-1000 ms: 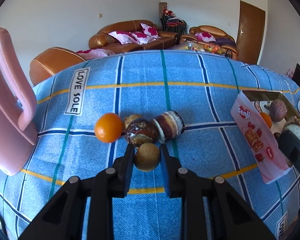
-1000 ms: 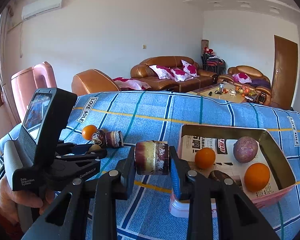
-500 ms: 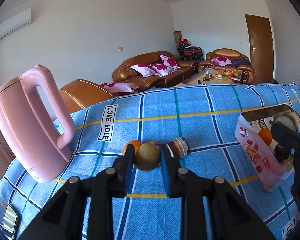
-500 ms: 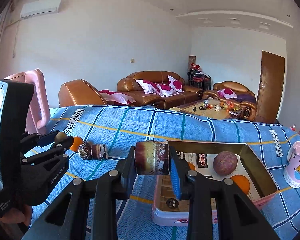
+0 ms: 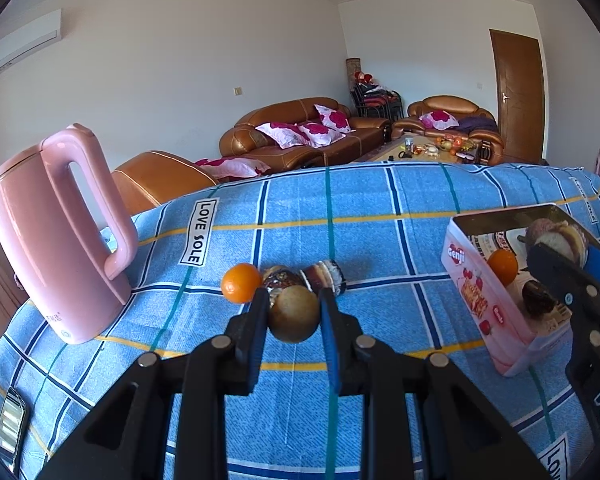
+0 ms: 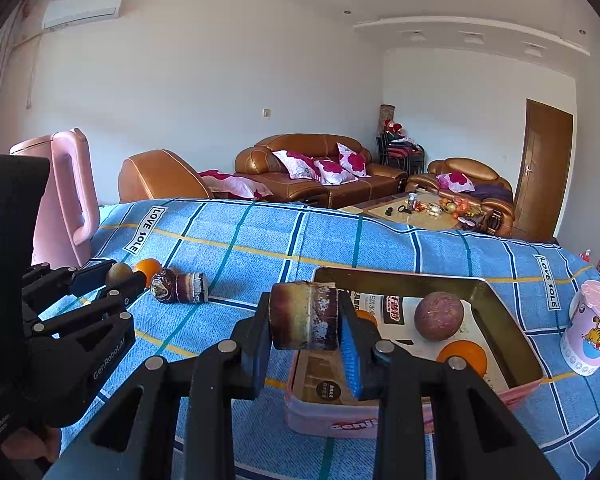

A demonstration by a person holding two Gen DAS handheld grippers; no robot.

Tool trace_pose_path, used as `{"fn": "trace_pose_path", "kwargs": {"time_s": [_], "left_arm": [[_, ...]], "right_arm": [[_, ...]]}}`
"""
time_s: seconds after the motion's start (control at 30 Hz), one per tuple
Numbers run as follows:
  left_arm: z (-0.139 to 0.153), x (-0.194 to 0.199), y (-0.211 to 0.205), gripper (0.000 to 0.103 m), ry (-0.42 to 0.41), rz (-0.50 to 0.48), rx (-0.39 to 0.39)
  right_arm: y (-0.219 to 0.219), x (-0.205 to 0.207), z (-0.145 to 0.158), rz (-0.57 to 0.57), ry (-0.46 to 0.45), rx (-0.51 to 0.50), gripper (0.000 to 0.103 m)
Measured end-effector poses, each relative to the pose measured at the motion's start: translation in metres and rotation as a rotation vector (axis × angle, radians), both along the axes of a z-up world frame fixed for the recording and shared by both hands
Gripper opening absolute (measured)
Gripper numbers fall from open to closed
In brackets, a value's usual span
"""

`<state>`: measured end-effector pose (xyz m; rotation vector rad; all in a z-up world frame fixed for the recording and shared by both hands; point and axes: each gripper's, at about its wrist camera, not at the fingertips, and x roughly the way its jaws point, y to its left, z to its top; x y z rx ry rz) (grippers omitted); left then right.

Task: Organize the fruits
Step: 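Carry the snack cake and tan fruit over the pink tin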

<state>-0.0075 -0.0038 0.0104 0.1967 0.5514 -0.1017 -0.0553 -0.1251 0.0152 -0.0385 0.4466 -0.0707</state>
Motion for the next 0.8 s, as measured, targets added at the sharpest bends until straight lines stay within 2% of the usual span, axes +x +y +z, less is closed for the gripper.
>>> {"fn": "trace_pose_path", "kwargs": {"time_s": [0.53,0.67,0.8], "left_arm": [[0.001,-0.013,-0.037,0.027,0.002,-0.053,-0.001],[0.002,-0.016,-0.041,0.027,-0.005,-0.07,-0.028],[0.003,-0.013,-0.048,0.027,0.023,-0.105,-0.081]], "right_arm": [[-0.045,-0.012,0.003,-0.066,-0.005,-0.016,0.032],[-0.061,-0.013,0.004,-0.09,-0.01,-0.013,0.032],[-0.08,-0.016,0.006,-0.122,-0.016,-0.009,0.032]]}}
